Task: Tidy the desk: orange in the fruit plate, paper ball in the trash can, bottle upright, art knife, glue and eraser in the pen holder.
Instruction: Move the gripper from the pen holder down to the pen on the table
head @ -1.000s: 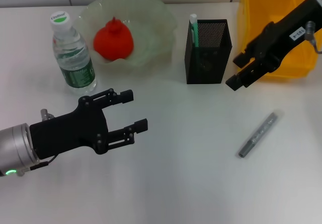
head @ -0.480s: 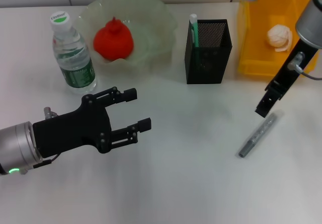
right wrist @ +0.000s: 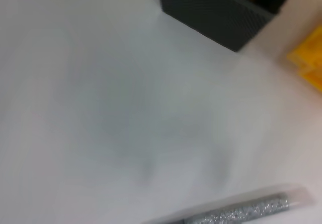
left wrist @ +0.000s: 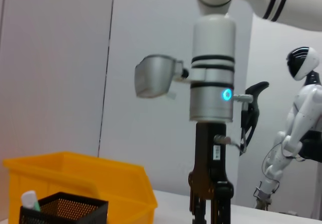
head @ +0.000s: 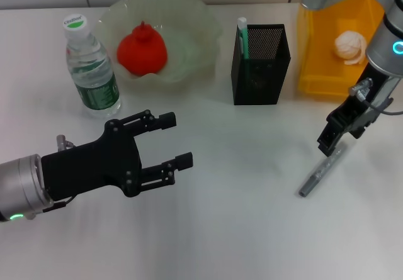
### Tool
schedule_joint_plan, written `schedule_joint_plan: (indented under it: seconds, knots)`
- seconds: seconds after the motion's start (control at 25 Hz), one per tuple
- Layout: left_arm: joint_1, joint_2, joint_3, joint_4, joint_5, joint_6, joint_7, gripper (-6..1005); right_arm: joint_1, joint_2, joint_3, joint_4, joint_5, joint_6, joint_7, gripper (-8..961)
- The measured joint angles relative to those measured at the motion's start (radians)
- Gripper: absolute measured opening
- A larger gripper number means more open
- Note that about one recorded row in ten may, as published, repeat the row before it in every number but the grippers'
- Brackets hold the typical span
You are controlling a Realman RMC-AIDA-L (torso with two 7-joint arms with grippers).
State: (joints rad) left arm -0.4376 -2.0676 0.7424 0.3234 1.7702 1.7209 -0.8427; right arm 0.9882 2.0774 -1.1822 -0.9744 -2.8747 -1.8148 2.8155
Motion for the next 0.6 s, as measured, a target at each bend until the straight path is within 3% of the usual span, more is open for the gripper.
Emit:
schedule_joint_plan:
  seconds: [0.6]
  knots:
    - [0.003, 0.005, 0.002, 0.015, 0.004, 0.031, 0.005, 739, -0.065, -0.001, 0.083, 0.077, -0.012, 0.098, 0.126, 682]
